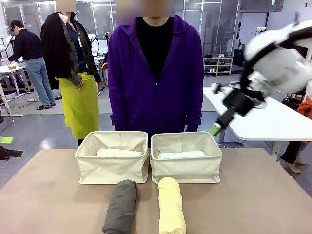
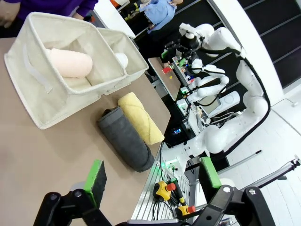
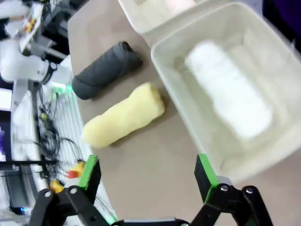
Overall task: Divide the towels into two baskets.
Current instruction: Pick up one hotel-folded towel from the bottom of the table and place it in the Fabric basket indicated by the person.
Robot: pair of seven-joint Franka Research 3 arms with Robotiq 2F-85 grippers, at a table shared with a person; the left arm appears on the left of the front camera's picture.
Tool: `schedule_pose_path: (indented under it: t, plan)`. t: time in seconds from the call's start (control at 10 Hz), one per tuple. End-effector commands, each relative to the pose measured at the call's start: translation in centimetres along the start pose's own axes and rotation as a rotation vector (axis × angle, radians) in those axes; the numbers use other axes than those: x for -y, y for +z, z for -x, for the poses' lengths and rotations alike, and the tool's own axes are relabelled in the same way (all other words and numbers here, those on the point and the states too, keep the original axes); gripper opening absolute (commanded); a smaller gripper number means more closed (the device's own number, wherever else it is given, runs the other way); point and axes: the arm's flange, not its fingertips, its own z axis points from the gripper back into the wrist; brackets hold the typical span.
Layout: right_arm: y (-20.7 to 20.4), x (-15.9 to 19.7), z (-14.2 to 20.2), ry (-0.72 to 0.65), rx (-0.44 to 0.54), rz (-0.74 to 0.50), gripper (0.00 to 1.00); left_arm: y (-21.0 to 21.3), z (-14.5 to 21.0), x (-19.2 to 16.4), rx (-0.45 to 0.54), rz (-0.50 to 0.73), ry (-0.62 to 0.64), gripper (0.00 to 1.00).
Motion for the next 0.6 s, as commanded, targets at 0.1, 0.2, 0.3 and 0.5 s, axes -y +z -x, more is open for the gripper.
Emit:
schedule_pose_path:
  t: [0.1, 0.2, 0.3, 0.5]
  plan:
    - [3.7, -0.3, 9.4, -0.265, 0.209, -0.108, 1.0, 0.2, -0.1, 0.6, 0.001, -0.003, 0.017, 1.0]
    - [5.5, -0.4, 13.2, -0.347, 0.275, -0.119, 1.0, 0.2, -0.1, 0.6, 0.001, -0.003, 0.017, 1.0]
    - [7.6, -1.0, 18.0, -0.433, 0.379, -0.132, 1.0, 0.2, -0.1, 0.6, 0.001, -0.003, 0.017, 1.0]
    - [10.4, -2.7, 26.6, -0.433, 0.495, -0.135, 1.0, 0.2, -0.1, 0.6, 0.001, -0.003, 0.017, 1.0]
